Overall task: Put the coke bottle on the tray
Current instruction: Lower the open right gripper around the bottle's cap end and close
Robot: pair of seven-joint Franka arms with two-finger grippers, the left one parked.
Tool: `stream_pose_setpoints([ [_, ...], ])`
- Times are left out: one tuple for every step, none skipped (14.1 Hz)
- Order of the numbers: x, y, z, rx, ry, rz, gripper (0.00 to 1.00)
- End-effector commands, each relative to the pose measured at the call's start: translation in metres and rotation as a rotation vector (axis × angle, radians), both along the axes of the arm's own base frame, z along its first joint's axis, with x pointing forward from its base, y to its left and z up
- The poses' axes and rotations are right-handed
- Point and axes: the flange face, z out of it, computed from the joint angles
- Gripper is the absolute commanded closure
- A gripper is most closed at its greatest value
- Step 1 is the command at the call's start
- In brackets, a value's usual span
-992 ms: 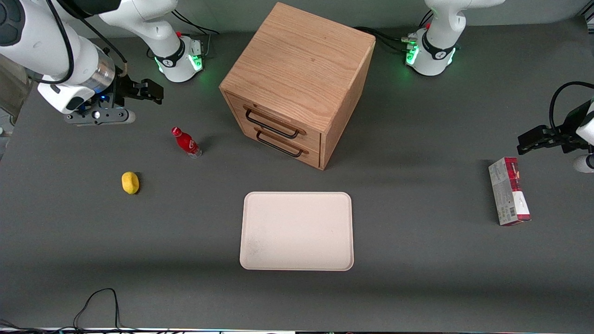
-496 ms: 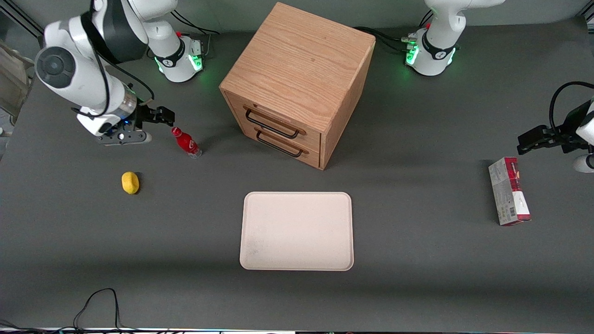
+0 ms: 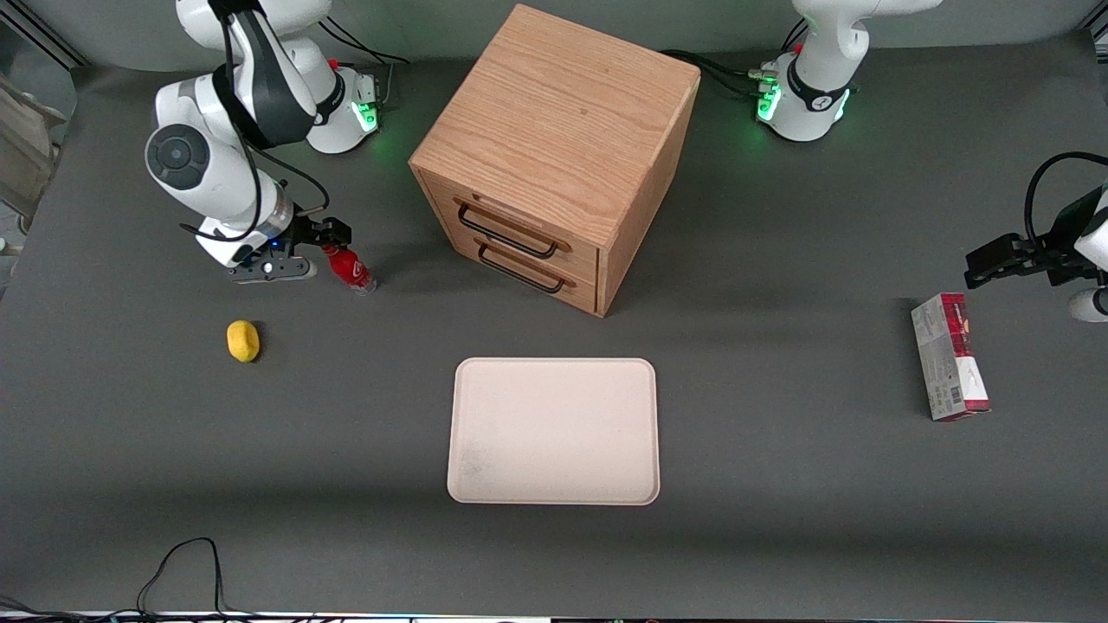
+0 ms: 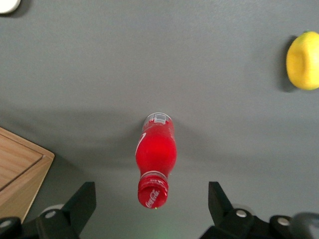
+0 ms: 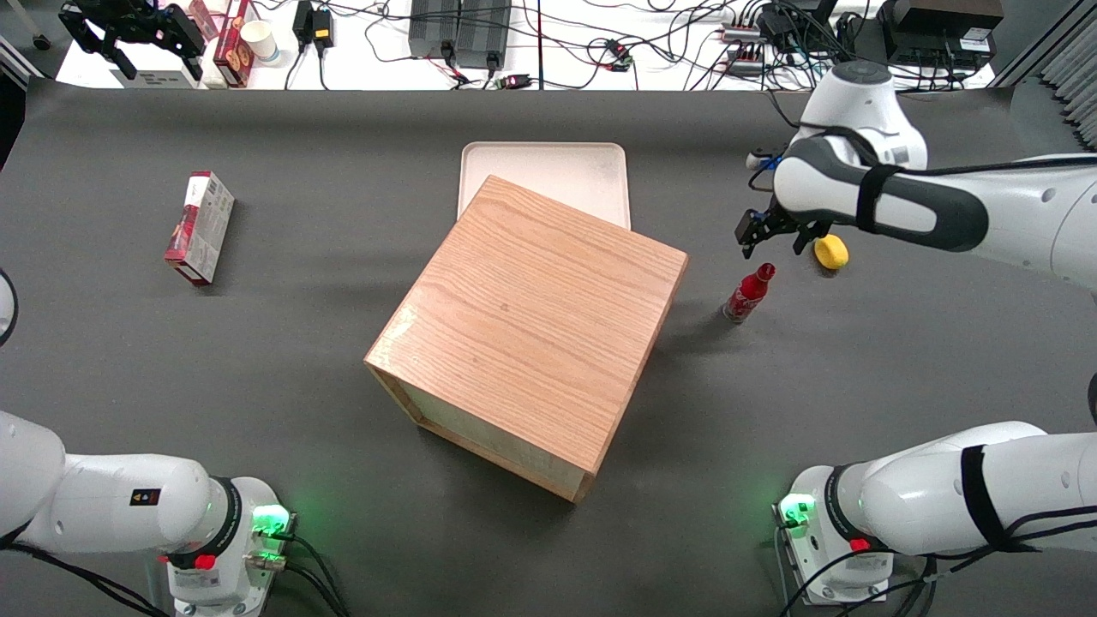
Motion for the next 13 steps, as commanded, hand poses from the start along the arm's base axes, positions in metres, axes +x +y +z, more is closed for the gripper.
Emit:
stream_pose_setpoints([
  [-0.013, -0.001, -0.013, -0.01, -0.025, 0.036, 0.0],
  [-0.017, -0.002, -0.02, -0.025, -0.029, 0.051, 0.0],
  [-0.019, -0.002, -0.023, -0.025, -0.034, 0.053, 0.0],
  [-0.019, -0.002, -0.024, -0.025, -0.032, 0.053, 0.0],
  [-0.018, -0.002, -0.025, -0.024, -0.037, 0.053, 0.0],
  [-0.019, -0.002, -0.025, -0.024, -0.035, 0.053, 0.0],
  [-0.019, -0.002, -0.026, -0.024, -0.035, 0.053, 0.0],
  [-0.019, -0.002, -0.026, -0.025, -0.034, 0.053, 0.0],
  [-0.019, -0.002, -0.026, -0.024, -0.035, 0.054, 0.08],
  [-0.02, 0.0, -0.024, -0.023, -0.038, 0.057, 0.76],
  [-0.02, 0.002, -0.023, -0.022, -0.041, 0.062, 1.0],
  [-0.02, 0.002, -0.023, -0.023, -0.04, 0.062, 1.0],
  [-0.02, 0.002, -0.023, -0.023, -0.04, 0.062, 1.0],
])
